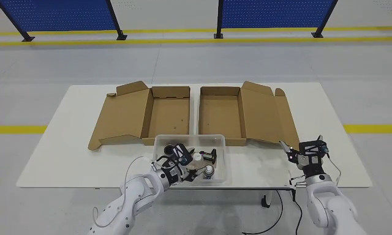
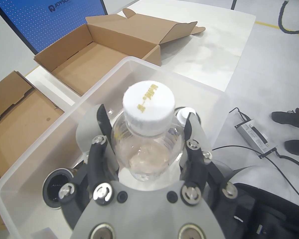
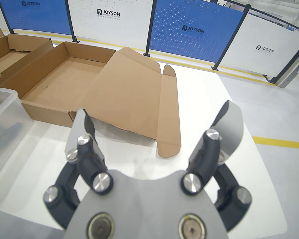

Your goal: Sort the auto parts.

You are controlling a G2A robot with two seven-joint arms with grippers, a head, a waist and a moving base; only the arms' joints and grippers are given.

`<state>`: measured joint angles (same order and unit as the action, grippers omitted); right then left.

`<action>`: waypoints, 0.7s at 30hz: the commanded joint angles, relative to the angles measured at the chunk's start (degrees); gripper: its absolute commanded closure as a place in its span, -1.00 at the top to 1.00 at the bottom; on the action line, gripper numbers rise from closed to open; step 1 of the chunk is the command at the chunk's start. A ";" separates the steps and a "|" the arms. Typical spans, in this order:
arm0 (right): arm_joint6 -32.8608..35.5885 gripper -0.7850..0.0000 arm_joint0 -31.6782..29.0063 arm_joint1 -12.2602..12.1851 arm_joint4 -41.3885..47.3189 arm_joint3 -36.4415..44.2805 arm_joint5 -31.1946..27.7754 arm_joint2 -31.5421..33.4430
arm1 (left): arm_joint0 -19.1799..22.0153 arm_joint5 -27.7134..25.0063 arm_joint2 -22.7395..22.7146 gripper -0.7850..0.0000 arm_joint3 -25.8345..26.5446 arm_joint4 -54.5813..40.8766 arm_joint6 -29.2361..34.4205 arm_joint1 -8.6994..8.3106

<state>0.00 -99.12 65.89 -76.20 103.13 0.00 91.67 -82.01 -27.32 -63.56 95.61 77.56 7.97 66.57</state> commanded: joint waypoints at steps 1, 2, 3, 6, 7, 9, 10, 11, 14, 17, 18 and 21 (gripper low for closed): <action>0.00 1.00 0.00 0.00 0.00 0.00 0.00 0.00 | 0.03 -0.03 0.06 -0.04 -0.13 -0.10 -0.09 0.00; 0.00 1.00 0.00 0.00 0.00 0.00 0.00 0.00 | 0.07 -0.02 0.08 -0.10 -0.18 -0.05 -0.11 -0.01; 0.00 1.00 0.00 0.00 0.00 0.00 0.00 0.00 | 0.09 0.02 0.12 -0.15 -0.23 0.04 -0.15 -0.01; 0.00 1.00 0.00 0.00 0.00 0.00 0.00 0.00 | 0.22 0.16 0.17 -0.23 -0.46 0.07 -0.48 -0.01; 0.00 1.00 0.00 0.00 0.00 0.00 0.00 0.00 | 0.27 0.23 0.17 -0.28 -0.49 0.05 -0.60 0.00; 0.00 1.00 0.00 0.00 0.00 0.00 0.00 0.00 | 0.37 0.34 0.25 -0.49 -0.56 0.04 -0.76 0.02; 0.00 1.00 0.00 0.00 0.00 0.00 0.00 0.00 | 0.40 0.44 0.30 -0.65 -0.53 0.02 -0.91 0.03; 0.00 1.00 0.00 0.00 0.00 0.00 0.00 0.00 | 0.41 0.47 0.32 -0.79 -0.53 0.03 -0.95 0.03; 0.00 1.00 0.00 0.00 0.00 0.00 0.00 0.00 | 0.46 0.49 0.39 -1.00 -0.53 0.04 -1.26 0.03; 0.00 1.00 0.00 0.00 0.00 0.00 0.00 0.00 | 0.47 0.53 0.28 -1.00 -0.52 -0.09 -1.59 0.01; 0.00 1.00 0.00 0.00 0.00 0.00 0.00 0.00 | 0.45 0.55 0.22 -1.00 -0.52 -0.10 -1.70 -0.01; 0.00 1.00 0.00 0.00 0.00 0.00 0.00 0.00 | 0.33 0.43 -0.17 -1.00 -0.18 -0.25 -2.33 -0.09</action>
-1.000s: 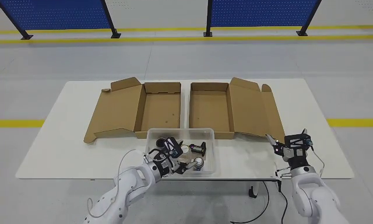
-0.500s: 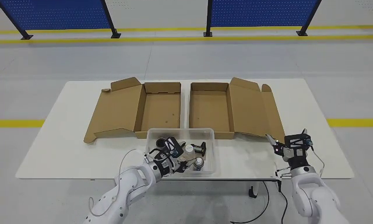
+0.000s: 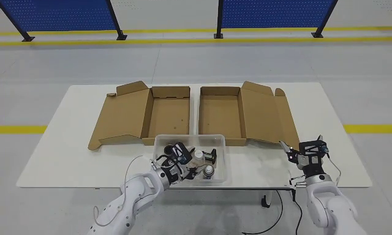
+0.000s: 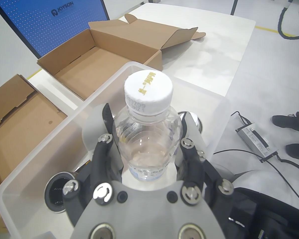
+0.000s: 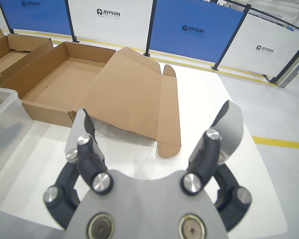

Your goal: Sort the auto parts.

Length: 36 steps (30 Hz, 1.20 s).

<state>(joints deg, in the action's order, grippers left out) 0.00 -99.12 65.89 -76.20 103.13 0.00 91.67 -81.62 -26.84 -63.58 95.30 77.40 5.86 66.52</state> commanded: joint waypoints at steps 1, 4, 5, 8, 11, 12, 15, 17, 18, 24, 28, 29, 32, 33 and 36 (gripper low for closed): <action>0.00 1.00 0.00 0.00 0.00 0.00 0.00 0.00 | -0.14 -0.04 -0.41 -1.00 0.31 -0.34 -0.49 -0.06; 0.00 1.00 0.00 0.00 0.00 0.00 0.00 0.00 | -0.31 -0.29 -1.51 -1.00 1.09 -1.32 -0.95 -0.22; 0.00 1.00 0.00 0.00 0.00 0.00 0.00 0.00 | -0.39 -0.38 -1.99 -1.00 1.37 -1.86 -1.02 -0.28; 0.00 1.00 0.00 0.00 0.00 0.00 0.00 0.00 | -0.63 -1.26 -3.51 -1.00 2.62 -3.93 -0.63 -0.50; 0.00 1.00 0.00 0.00 0.00 0.00 0.00 0.00 | -1.07 -3.39 -5.10 -1.00 4.90 -5.00 0.16 -0.87; 0.00 1.00 0.00 0.00 0.00 0.00 0.00 0.00 | -1.31 -4.12 -5.66 -1.00 5.71 -5.21 0.46 -1.01; 0.00 1.00 0.00 0.00 0.00 0.00 0.00 0.00 | -2.36 -5.94 -7.11 -1.00 8.06 -6.17 1.35 -1.39; 0.00 1.00 0.00 0.00 0.00 0.00 0.00 0.00 | -3.06 -6.91 -7.81 -1.00 9.44 -6.65 1.87 -1.60; 0.00 1.00 0.00 0.00 0.00 0.00 0.00 0.00 | -3.36 -7.28 -8.07 -1.00 10.06 -6.71 2.09 -1.70; 0.00 1.00 0.00 0.00 0.00 0.00 0.00 0.00 | -4.25 -8.28 -8.51 -1.00 11.65 -5.51 2.32 -2.03; 0.00 1.00 0.00 0.00 0.00 0.00 0.00 0.00 | -3.99 -8.62 -8.46 -1.00 11.40 -4.63 1.83 -2.14; 0.00 1.00 0.00 0.00 0.00 0.00 0.00 0.00 | -3.88 -8.56 -8.62 -1.00 11.20 -4.77 1.56 -2.16; 0.00 1.00 0.00 0.00 0.00 0.00 0.00 0.00 | -3.32 -7.21 -9.36 -1.00 11.20 -5.13 0.82 -2.17; 0.00 1.00 0.00 0.00 0.00 0.00 0.00 0.00 | -3.07 -6.48 -9.66 -1.00 11.27 -5.20 0.48 -2.16; 0.00 1.00 0.00 0.00 0.00 0.00 0.00 0.00 | -2.16 -3.35 -10.65 -1.00 11.22 -6.40 -0.67 -2.02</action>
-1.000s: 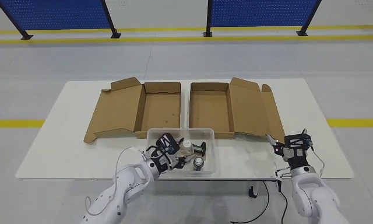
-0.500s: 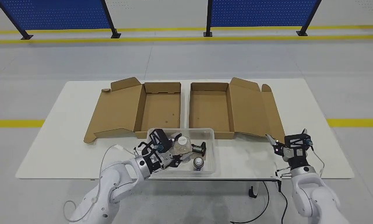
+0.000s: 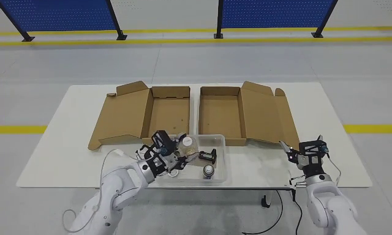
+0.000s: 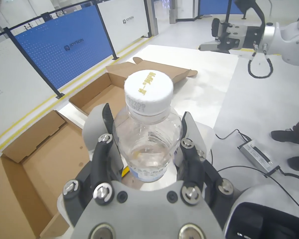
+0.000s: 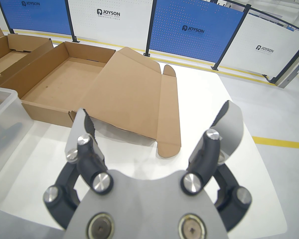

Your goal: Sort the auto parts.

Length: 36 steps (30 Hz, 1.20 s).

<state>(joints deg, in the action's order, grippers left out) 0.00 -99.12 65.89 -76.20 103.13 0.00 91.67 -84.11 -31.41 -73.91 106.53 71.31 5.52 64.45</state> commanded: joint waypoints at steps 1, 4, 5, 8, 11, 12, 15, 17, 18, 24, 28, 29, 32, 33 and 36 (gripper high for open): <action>0.00 1.00 0.00 0.00 0.00 0.00 0.00 0.00 | 0.71 3.35 -0.78 -1.00 -0.01 0.24 -0.39 0.10; 0.00 1.00 0.00 0.00 0.00 0.00 0.00 0.00 | 1.61 6.26 -0.82 -1.00 -0.07 -0.44 -0.65 0.33; 0.00 1.00 0.00 0.00 0.00 0.00 0.00 0.00 | 1.97 7.20 -0.76 -1.00 -0.18 -0.43 -0.45 0.40; 0.00 1.00 0.00 0.00 0.00 0.00 0.00 0.00 | 3.28 10.36 -0.40 -1.00 -0.94 -0.74 0.10 0.69; 0.00 1.00 0.00 0.00 0.00 0.00 0.00 0.00 | 4.97 15.27 0.09 -1.00 -2.60 0.26 0.70 1.07; 0.00 1.00 0.00 0.00 0.00 0.00 0.00 0.00 | 5.45 16.90 0.55 -1.00 -3.12 0.80 0.81 1.23; 0.00 1.00 0.00 0.00 0.00 0.00 0.00 0.00 | 7.07 21.55 1.72 -1.00 -5.28 1.52 1.43 1.74; 0.00 1.00 0.00 0.00 0.00 0.00 0.00 0.00 | 8.26 23.98 2.54 -1.00 -7.14 1.87 1.44 2.09; 0.00 1.00 0.00 0.00 0.00 0.00 0.00 0.00 | 8.96 24.99 2.97 -1.00 -8.13 1.87 1.48 2.28; 0.00 1.00 0.00 0.00 0.00 0.00 0.00 0.00 | 12.86 30.33 5.44 -1.00 -14.37 1.96 2.07 3.39; 0.00 1.00 0.00 0.00 0.00 0.00 0.00 0.00 | 14.91 31.78 7.08 -1.00 -18.51 2.24 1.37 4.06; 0.00 1.00 0.00 0.00 0.00 0.00 0.00 0.00 | 15.51 32.07 7.45 -1.00 -19.75 2.20 1.14 4.24; 0.00 1.00 0.00 0.00 0.00 0.00 0.00 0.00 | 17.34 32.83 8.48 -1.00 -23.21 2.16 0.29 4.77; 0.00 1.00 0.00 0.00 0.00 0.00 0.00 0.00 | 17.88 33.05 8.78 -1.00 -24.21 2.20 0.04 4.93; 0.00 1.00 0.00 0.00 0.00 0.00 0.00 0.00 | 19.44 33.82 9.53 -1.00 -27.10 2.58 -0.47 5.39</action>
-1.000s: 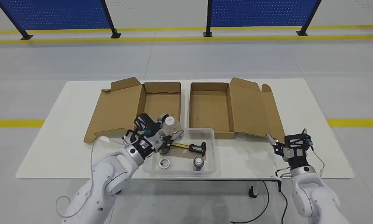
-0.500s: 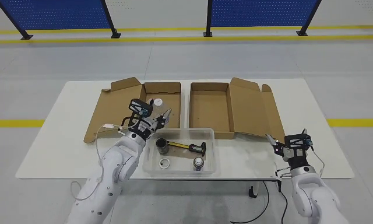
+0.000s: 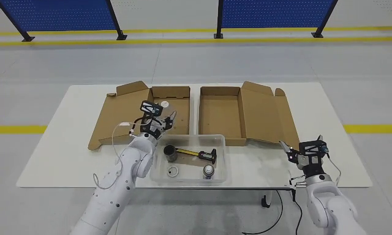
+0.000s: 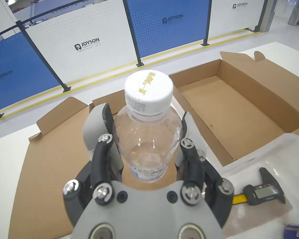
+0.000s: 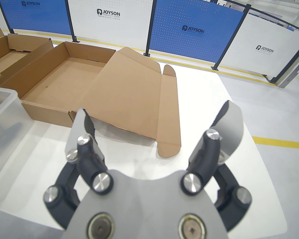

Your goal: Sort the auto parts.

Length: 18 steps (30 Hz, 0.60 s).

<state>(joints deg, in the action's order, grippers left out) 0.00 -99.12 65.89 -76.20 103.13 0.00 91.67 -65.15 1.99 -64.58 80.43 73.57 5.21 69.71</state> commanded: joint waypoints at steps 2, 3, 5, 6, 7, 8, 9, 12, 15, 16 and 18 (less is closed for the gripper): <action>0.00 1.00 0.00 0.00 0.00 0.00 0.00 0.00 | 1.39 1.48 0.86 -1.00 -3.03 1.16 -0.66 0.45; 0.00 1.00 0.00 0.00 0.00 0.00 0.00 0.00 | 1.78 1.83 1.04 -1.00 -4.05 0.42 -0.83 0.66; 0.00 1.00 0.00 0.00 0.00 0.00 0.00 0.00 | 2.76 2.47 1.42 -1.00 -6.14 -0.17 -1.18 1.05; 0.00 1.00 0.00 0.00 0.00 0.00 0.00 0.00 | 3.24 2.87 1.53 -1.00 -7.17 -0.53 -1.41 1.23; 0.00 1.00 0.00 0.00 0.00 0.00 0.00 0.00 | 3.72 3.01 1.62 -1.00 -8.10 -1.10 -1.64 1.42; 0.00 1.00 0.00 0.00 0.00 0.00 0.00 0.00 | 4.20 2.94 1.68 -1.00 -9.02 -1.80 -1.72 1.60; 0.00 1.00 0.00 0.00 0.00 0.00 0.00 0.00 | 4.69 2.86 1.68 -1.00 -9.78 -2.47 -1.91 1.77; 0.00 1.00 0.00 0.00 0.00 0.00 0.00 0.00 | 5.80 2.79 1.75 -1.00 -11.71 -3.04 -2.77 2.14; 0.00 1.00 0.00 0.00 0.00 0.00 0.00 0.00 | 6.77 2.92 1.55 -1.00 -13.49 -4.20 -3.33 2.50; 0.00 1.00 0.00 0.00 0.00 0.00 0.00 0.00 | 7.02 2.92 1.51 -1.00 -14.03 -4.51 -3.50 2.61; 0.00 1.00 0.00 0.00 0.00 0.00 0.00 0.00 | 7.41 3.44 1.57 -1.00 -14.86 -4.76 -3.91 2.86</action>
<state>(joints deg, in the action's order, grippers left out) 0.00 -99.12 65.89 -76.20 103.13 0.00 91.67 -57.89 5.24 -63.08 65.92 68.87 1.48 72.46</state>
